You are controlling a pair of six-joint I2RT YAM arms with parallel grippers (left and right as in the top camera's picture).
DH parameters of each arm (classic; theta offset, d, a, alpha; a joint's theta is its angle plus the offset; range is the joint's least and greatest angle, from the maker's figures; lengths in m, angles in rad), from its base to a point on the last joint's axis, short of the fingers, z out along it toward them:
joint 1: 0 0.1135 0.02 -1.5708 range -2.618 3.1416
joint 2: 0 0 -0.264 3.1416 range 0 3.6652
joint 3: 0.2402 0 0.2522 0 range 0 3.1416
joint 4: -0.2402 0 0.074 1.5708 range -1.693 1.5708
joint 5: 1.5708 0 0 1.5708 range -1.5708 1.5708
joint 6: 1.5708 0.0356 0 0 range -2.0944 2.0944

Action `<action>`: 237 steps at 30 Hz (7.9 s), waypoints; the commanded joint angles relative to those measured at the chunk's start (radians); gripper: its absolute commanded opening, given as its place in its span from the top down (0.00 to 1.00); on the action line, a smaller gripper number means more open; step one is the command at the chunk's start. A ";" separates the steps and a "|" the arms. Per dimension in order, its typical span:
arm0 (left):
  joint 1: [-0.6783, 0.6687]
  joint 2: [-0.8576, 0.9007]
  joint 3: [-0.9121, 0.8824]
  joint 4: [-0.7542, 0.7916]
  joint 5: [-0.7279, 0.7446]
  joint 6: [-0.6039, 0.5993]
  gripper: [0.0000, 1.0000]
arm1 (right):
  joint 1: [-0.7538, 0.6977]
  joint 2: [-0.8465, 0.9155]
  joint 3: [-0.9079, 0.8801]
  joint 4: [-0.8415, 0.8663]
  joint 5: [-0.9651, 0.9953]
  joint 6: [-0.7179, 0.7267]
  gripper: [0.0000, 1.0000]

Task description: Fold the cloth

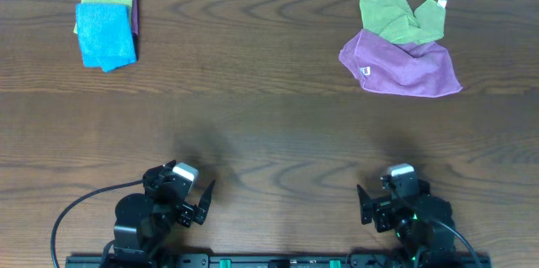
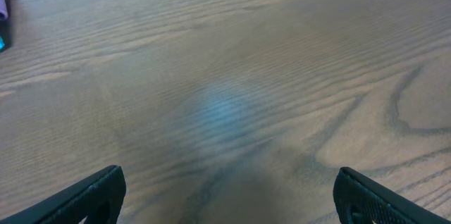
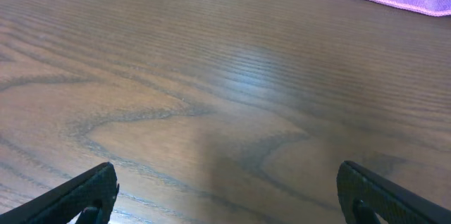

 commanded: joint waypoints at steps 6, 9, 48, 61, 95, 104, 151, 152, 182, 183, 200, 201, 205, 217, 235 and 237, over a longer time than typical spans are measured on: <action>-0.003 -0.007 -0.009 0.002 -0.003 -0.008 0.05 | -0.010 -0.011 -0.013 -0.001 -0.007 -0.013 0.01; -0.003 -0.007 -0.009 0.002 -0.003 -0.008 0.04 | -0.010 -0.011 -0.013 -0.001 -0.007 -0.013 0.01; -0.003 -0.007 -0.009 0.002 -0.003 -0.008 0.05 | -0.010 -0.011 -0.013 -0.001 -0.007 -0.013 0.01; -0.003 -0.007 -0.009 0.002 -0.003 -0.008 0.05 | -0.011 -0.011 -0.013 0.409 0.046 0.314 0.01; -0.003 -0.007 -0.009 0.002 -0.003 -0.008 0.05 | -0.206 1.578 0.871 0.662 -0.273 0.558 0.01; -0.003 -0.007 -0.009 0.002 -0.003 -0.008 0.05 | -0.177 1.806 1.072 0.371 -0.229 0.303 0.01; -0.003 -0.007 -0.009 0.002 -0.003 -0.008 0.05 | 0.032 1.926 1.435 0.104 0.071 0.092 0.99; -0.003 -0.007 -0.009 0.002 -0.003 -0.008 0.05 | 0.058 1.924 1.511 0.048 0.072 0.087 0.99; -0.003 -0.007 -0.009 0.002 -0.003 -0.008 0.05 | 0.399 1.923 1.942 -0.304 0.134 0.070 0.99; -0.003 -0.007 -0.009 0.002 -0.004 -0.008 0.05 | 0.417 1.923 1.942 -0.295 0.092 0.069 0.99; -0.003 -0.007 -0.009 0.002 -0.003 -0.008 0.05 | 0.579 1.868 2.052 -0.286 -0.155 -0.066 0.99; -0.003 -0.007 -0.009 0.002 -0.003 -0.008 0.05 | 0.562 1.869 2.049 -0.300 -0.115 -0.065 0.99; -0.003 -0.007 -0.009 0.002 -0.003 -0.008 0.05 | 0.456 1.903 1.987 -0.353 0.059 -0.011 0.99; -0.003 -0.007 -0.009 0.002 -0.003 -0.008 0.05 | 0.183 2.134 1.834 -0.418 0.105 0.201 0.18; -0.003 -0.007 -0.009 0.002 -0.004 -0.008 0.05 | 0.377 2.157 1.822 -0.379 -0.299 -0.260 0.32; -0.003 -0.007 -0.009 0.002 -0.003 -0.008 0.05 | 0.410 2.157 1.810 -0.349 -0.299 -0.260 0.32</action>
